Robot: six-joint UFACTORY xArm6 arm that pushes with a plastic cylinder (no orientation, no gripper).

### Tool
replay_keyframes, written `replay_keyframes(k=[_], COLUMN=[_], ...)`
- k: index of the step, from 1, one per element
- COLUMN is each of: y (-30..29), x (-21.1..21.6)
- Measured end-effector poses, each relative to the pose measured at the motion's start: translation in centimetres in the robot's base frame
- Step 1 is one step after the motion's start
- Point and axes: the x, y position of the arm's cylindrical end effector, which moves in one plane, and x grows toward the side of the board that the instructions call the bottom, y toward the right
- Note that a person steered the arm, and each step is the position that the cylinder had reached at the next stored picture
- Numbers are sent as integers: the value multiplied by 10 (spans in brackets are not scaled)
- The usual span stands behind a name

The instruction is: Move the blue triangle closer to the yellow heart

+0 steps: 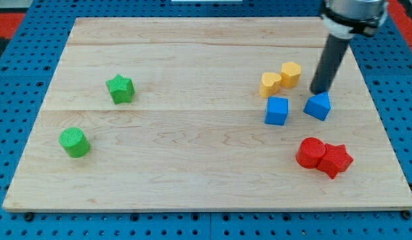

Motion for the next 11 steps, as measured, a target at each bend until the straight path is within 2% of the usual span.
replay_keyframes(k=[1,2,3,4,5,6,7,9,10,11], y=[-23,-132,-87,29,100,68,28,-13,-14,-43], x=[-39,-27,-30,-30,15,66,80,41,67,71])
